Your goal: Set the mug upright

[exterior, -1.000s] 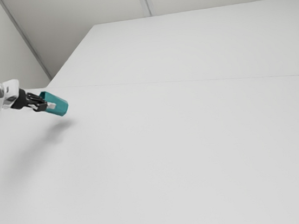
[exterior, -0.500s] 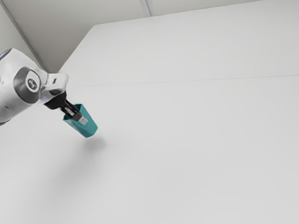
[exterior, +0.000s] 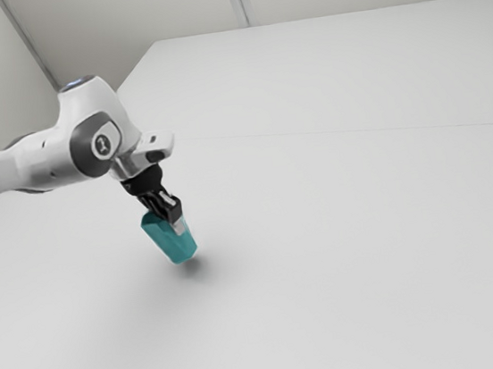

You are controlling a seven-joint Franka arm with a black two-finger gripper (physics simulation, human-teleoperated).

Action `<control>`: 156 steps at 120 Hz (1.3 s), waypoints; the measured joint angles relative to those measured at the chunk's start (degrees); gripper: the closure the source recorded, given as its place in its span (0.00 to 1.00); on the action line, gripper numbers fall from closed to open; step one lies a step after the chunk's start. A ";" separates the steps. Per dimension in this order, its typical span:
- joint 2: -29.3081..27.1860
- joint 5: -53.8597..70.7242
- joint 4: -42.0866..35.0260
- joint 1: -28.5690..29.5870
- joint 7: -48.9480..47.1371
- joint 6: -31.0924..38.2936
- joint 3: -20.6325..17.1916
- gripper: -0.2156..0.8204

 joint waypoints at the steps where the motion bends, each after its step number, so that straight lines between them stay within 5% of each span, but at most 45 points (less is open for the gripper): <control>1: -0.13 0.02 -0.24 -0.05 -0.37 -0.08 -0.02 0.97; 48: -0.23 8.68 -2.31 5.95 -14.51 -1.78 -0.24 0.97; 156: 5.54 19.88 -0.59 0.82 -30.76 1.65 -0.29 0.97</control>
